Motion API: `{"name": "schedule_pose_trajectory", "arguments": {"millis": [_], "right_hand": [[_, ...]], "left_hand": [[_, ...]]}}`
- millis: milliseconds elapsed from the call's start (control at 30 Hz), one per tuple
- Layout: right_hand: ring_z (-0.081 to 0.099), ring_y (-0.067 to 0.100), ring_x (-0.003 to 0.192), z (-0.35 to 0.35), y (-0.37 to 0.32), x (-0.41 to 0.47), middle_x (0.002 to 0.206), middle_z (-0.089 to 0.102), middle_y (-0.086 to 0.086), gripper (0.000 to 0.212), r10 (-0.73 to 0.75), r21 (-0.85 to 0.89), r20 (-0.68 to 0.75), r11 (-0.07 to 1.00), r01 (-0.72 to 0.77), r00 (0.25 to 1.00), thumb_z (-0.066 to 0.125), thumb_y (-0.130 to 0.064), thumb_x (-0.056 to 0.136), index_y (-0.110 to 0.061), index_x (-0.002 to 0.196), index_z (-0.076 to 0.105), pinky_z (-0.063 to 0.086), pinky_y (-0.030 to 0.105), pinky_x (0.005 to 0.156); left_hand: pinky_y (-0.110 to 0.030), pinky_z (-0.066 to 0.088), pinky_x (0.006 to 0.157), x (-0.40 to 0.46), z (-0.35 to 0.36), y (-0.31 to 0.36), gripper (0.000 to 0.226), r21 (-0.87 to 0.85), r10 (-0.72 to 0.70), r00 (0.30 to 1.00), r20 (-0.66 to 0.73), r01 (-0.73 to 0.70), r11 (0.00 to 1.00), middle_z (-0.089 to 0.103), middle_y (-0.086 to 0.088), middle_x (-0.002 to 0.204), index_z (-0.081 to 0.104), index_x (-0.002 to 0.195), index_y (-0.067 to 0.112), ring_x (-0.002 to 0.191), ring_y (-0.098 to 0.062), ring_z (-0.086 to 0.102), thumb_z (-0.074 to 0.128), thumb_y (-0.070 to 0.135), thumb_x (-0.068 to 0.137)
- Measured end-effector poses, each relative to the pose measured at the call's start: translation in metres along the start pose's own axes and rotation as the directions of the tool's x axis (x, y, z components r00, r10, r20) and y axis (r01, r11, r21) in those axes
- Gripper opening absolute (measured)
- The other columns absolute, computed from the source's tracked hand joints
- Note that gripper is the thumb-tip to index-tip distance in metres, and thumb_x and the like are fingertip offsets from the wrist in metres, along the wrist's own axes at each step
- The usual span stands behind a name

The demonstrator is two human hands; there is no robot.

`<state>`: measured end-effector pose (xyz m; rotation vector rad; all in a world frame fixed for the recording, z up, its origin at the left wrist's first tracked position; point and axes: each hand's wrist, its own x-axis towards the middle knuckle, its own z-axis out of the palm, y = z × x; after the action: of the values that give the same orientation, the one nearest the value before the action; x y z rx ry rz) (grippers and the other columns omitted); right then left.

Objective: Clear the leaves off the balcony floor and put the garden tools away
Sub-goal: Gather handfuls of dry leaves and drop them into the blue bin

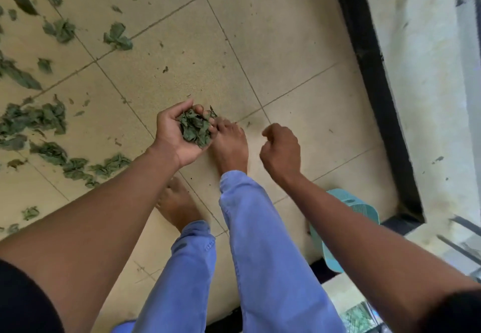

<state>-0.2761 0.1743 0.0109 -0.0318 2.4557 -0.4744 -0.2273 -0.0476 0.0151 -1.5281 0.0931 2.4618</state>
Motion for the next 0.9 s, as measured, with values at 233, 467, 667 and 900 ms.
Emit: {"name": "schedule_pose_trajectory", "arguments": {"millis": [233,467,667,900], "right_hand": [[0.057,0.039,0.094,0.059,0.064,-0.023,0.108,0.054,0.019,0.027,0.246,-0.139,0.201,0.965,-0.221,0.948,0.063,-0.013,0.088,-0.008,0.111,0.050,0.036,0.035,0.069],[0.054,0.033,0.082,0.084,0.065,-0.014,0.100,0.062,0.016,0.016,0.321,-0.017,0.047,0.947,-0.320,0.946,0.055,0.000,0.082,-0.007,0.096,0.058,0.026,0.031,0.054],[0.065,0.026,0.081,0.051,0.039,0.008,0.081,0.068,0.000,0.014,0.270,0.083,0.017,0.959,-0.271,0.963,0.057,-0.005,0.077,-0.011,0.086,0.067,0.036,0.028,0.059],[0.067,0.008,0.071,-0.012,-0.100,-0.024,0.074,0.070,-0.008,0.008,-0.196,0.455,-0.053,0.868,0.198,0.979,0.077,-0.017,0.077,-0.016,0.079,0.070,0.055,0.029,0.068]], "left_hand": [[-0.026,0.047,0.061,-0.004,-0.024,-0.008,0.035,0.033,-0.025,0.998,-0.055,0.027,0.999,0.058,-0.009,0.078,0.059,0.071,0.011,0.068,-0.023,0.058,0.051,0.032,0.097],[-0.026,0.046,0.062,-0.011,-0.048,-0.016,0.033,0.042,-0.043,0.998,-0.054,0.046,0.998,0.057,-0.008,0.077,0.058,0.072,0.010,0.066,-0.023,0.056,0.053,0.032,0.096],[-0.027,0.046,0.063,-0.024,-0.050,-0.019,0.030,0.031,-0.038,0.997,-0.065,0.040,0.999,0.056,-0.006,0.075,0.059,0.073,0.011,0.066,-0.022,0.057,0.055,0.032,0.094],[-0.024,0.042,0.059,-0.052,-0.028,-0.010,0.032,-0.123,-0.011,0.998,-0.061,0.004,0.992,0.057,-0.003,0.071,0.059,0.070,0.012,0.062,-0.018,0.052,0.053,0.030,0.096]]}}
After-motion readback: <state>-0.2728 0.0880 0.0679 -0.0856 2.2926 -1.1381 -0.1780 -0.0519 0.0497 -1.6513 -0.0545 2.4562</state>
